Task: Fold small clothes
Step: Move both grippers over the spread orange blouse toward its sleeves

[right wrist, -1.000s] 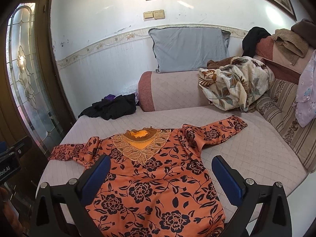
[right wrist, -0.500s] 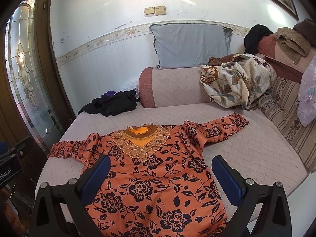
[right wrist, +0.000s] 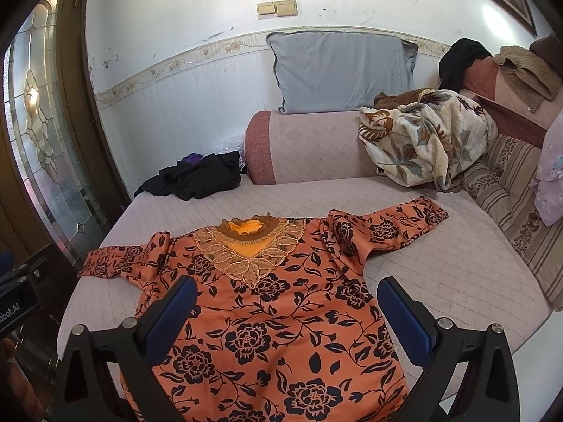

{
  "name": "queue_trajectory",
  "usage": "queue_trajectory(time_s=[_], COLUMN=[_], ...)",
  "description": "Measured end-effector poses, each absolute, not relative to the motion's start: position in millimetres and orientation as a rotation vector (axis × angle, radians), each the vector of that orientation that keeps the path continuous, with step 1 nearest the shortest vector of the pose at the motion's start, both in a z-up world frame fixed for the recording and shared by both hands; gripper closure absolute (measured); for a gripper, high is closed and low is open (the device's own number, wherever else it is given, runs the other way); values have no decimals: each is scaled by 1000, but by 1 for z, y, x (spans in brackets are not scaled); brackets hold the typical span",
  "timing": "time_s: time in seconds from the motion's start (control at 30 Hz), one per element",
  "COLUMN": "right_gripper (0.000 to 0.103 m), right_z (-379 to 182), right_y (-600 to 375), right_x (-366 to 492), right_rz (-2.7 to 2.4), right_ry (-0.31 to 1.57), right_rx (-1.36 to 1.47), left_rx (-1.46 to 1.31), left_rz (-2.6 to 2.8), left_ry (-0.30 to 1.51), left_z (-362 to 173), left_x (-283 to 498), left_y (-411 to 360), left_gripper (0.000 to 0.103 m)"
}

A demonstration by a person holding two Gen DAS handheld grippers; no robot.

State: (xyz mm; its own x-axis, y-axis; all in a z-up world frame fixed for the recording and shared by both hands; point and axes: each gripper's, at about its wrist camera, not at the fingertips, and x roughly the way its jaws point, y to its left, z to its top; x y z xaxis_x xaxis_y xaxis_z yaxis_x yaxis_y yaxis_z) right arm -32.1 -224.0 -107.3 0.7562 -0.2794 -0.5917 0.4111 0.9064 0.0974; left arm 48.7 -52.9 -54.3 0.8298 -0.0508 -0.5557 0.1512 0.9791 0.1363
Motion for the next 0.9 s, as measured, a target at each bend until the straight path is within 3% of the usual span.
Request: queue_trajectory(time_s=[0.47, 0.9], right_gripper=[0, 0], right_z=[-145, -159], right_y=[-298, -306], right_x=[3, 35], right_rz=[-501, -475], right_ry=[675, 686], right_rx=[306, 294], left_rx=[215, 232], left_rz=[-122, -129], left_ry=[669, 691], left_z=[-100, -115], left_x=[106, 134], left_y=[-89, -105], left_gripper=[0, 0])
